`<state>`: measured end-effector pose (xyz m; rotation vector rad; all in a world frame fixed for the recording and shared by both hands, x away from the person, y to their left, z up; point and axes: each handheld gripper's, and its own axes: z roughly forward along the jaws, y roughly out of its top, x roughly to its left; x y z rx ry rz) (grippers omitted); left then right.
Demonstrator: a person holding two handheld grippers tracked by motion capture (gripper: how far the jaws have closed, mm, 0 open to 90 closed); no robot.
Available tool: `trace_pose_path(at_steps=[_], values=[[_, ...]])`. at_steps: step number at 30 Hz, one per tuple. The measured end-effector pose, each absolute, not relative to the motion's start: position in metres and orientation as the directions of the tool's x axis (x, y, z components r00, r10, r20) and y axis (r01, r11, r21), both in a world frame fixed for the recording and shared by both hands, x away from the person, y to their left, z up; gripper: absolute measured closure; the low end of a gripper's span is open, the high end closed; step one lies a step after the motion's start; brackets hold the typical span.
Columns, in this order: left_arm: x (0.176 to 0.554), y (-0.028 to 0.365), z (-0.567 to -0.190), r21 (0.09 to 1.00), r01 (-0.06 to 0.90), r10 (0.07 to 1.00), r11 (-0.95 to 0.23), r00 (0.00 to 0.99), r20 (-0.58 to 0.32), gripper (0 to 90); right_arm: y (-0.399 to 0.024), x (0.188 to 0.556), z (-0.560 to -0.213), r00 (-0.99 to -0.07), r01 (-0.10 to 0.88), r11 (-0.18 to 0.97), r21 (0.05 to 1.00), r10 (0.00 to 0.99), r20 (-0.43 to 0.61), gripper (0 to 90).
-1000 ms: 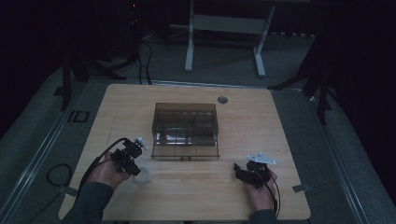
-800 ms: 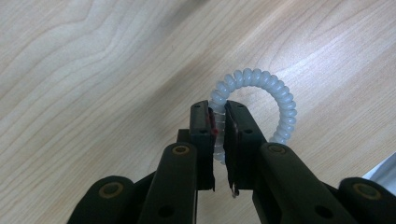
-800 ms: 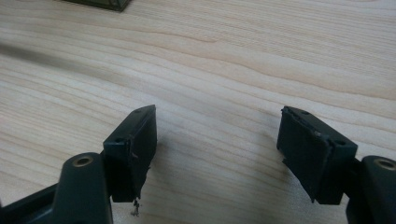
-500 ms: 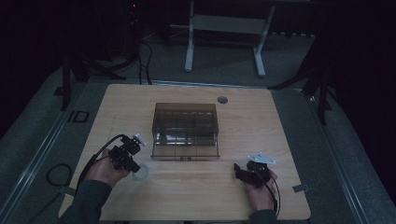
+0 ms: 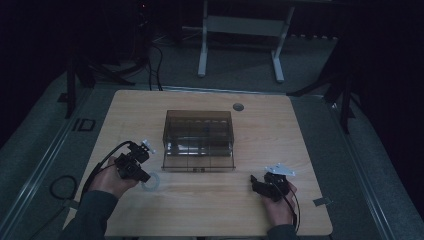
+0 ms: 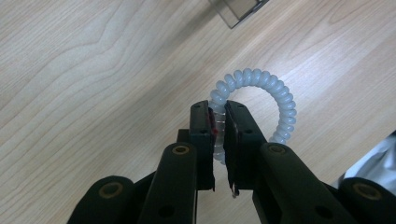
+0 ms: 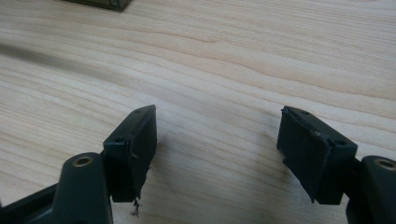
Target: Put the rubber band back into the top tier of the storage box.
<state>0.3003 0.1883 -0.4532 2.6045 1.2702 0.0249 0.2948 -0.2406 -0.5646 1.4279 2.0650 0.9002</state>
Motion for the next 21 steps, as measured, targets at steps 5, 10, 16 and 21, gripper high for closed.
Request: trace_pose_path(at_steps=[5,10,16,21], values=[[0.300,0.187,-0.449,0.230,0.770,0.777,-0.595,0.624,-0.084,82.2,-0.240,0.295,-0.565,-0.346,0.631,0.240,0.738,0.938,-0.010,28.5],[0.301,0.187,-0.445,0.232,0.764,0.772,-0.602,0.631,-0.079,82.2,-0.240,0.295,-0.565,-0.346,0.631,0.240,0.738,0.938,-0.010,28.5],[0.303,0.185,-0.441,0.240,0.761,0.768,-0.603,0.635,-0.083,82.2,-0.240,0.295,-0.564,-0.345,0.631,0.239,0.738,0.939,-0.009,28.5],[0.304,0.184,-0.437,0.243,0.756,0.763,-0.608,0.641,-0.086,82.2,-0.240,0.295,-0.565,-0.344,0.631,0.238,0.739,0.939,-0.008,28.5]])
